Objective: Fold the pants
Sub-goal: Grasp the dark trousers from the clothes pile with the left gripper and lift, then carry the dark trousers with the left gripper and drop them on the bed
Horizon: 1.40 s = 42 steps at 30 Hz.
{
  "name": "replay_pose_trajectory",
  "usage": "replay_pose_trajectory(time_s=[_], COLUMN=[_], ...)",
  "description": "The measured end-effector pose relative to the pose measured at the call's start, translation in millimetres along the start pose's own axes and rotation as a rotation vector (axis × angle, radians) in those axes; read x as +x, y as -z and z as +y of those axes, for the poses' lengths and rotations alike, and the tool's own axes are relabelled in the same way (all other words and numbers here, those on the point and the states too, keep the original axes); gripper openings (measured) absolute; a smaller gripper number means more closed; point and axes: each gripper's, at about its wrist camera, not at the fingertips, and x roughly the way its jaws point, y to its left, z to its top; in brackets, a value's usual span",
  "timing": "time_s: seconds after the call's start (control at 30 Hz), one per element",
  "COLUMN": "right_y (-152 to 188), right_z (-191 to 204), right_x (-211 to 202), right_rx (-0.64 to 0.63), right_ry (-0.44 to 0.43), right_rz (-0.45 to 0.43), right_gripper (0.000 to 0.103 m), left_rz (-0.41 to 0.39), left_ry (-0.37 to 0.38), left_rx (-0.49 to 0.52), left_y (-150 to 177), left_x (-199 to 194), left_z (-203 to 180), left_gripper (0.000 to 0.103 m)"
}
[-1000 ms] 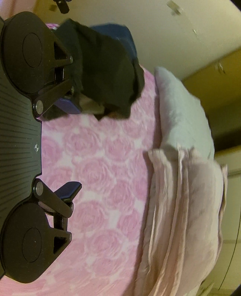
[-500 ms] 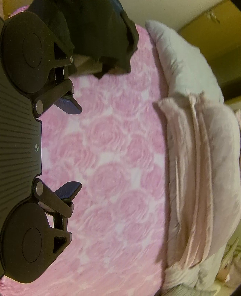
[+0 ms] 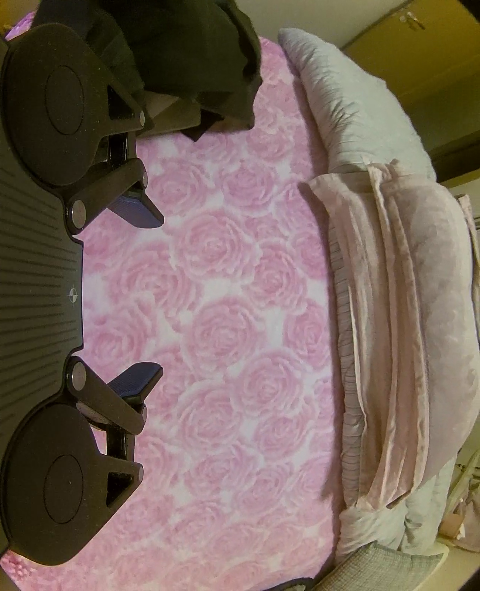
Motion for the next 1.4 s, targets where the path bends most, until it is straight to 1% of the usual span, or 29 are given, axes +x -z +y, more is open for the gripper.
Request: replay_pose_trajectory(time_s=[0.17, 0.23, 0.27, 0.37, 0.47, 0.6, 0.73, 0.8, 0.87, 0.93, 0.97, 1.0, 1.03, 1.1, 1.13, 1.17, 1.2, 1.27, 1.33, 1.4], right_y=[14.4, 19.3, 22.5, 30.8, 41.3, 60.4, 83.9, 96.0, 109.2, 121.7, 126.6, 133.4, 139.0, 153.3, 159.7, 167.7, 176.2, 192.6, 211.2, 225.6], right_z=[-22.7, -36.2, -45.1, -74.0, -116.4, -181.6, -250.9, -281.4, -312.2, -341.1, -354.7, -368.8, -380.4, -399.3, -406.3, -412.9, -417.2, -423.8, -426.7, -425.2], right_x=[-17.6, -27.9, -34.7, -55.6, -82.5, -119.2, -155.7, -172.2, -187.9, -203.6, -210.8, -217.8, -223.5, -234.9, -239.7, -244.5, -248.8, -255.2, -259.0, -260.1], right_rx=[0.028, 0.047, 0.059, 0.096, 0.161, 0.243, 0.307, 0.33, 0.35, 0.369, 0.379, 0.39, 0.401, 0.419, 0.428, 0.44, 0.449, 0.47, 0.49, 0.51], right_ry=[-0.025, -0.032, -0.036, -0.036, -0.03, -0.011, 0.011, 0.023, 0.035, 0.046, 0.053, 0.059, 0.064, 0.065, 0.064, 0.058, 0.05, 0.034, 0.015, 0.002], right_rz=[-0.035, -0.052, -0.064, -0.099, -0.145, -0.19, -0.239, -0.262, -0.277, -0.289, -0.292, -0.292, -0.29, -0.282, -0.277, -0.272, -0.266, -0.251, -0.225, -0.201], right_gripper=[0.078, 0.078, 0.078, 0.078, 0.078, 0.078, 0.078, 0.078, 0.078, 0.078, 0.078, 0.078, 0.078, 0.078, 0.078, 0.078, 0.078, 0.078, 0.078, 0.078], left_rz=[-0.206, -0.263, -0.288, -0.318, -0.335, -0.387, -0.487, -0.542, -0.574, -0.58, -0.564, -0.532, -0.466, -0.27, -0.152, -0.057, -0.007, 0.057, 0.14, 0.2], left_ry=[0.072, 0.093, 0.099, 0.122, 0.138, 0.162, 0.189, 0.198, 0.202, 0.212, 0.203, 0.193, 0.177, 0.151, 0.145, 0.149, 0.151, 0.103, 0.084, 0.046], left_rx=[-0.051, -0.073, -0.07, -0.035, 0.008, -0.032, -0.028, -0.031, -0.055, -0.087, -0.083, -0.063, -0.012, 0.093, 0.131, 0.163, 0.205, 0.271, 0.273, 0.26], left_y=[-26.4, -38.6, -45.5, -60.9, -70.4, -92.4, -109.5, -112.8, -116.2, -117.8, -117.8, -117.8, -116.3, -105.4, -95.3, -80.5, -60.1, -24.6, 0.1, 15.9], left_x=[-47.8, -59.5, -64.3, -68.0, -64.4, -66.7, -85.3, -94.3, -96.6, -90.2, -82.8, -75.4, -61.4, -26.5, -6.8, 9.3, 20.7, 31.5, 40.0, 46.3], left_z=[-61.3, -89.3, -110.2, -173.9, -238.6, -302.4, -380.2, -426.7, -470.6, -505.2, -527.6, -546.9, -570.2, -605.1, -618.2, -626.1, -632.0, -634.7, -627.2, -611.6], left_gripper=[0.005, 0.005, 0.005, 0.005, 0.005, 0.005, 0.005, 0.005, 0.005, 0.006, 0.006, 0.01, 0.023, 0.034, 0.033, 0.033, 0.034, 0.035, 0.035, 0.035])
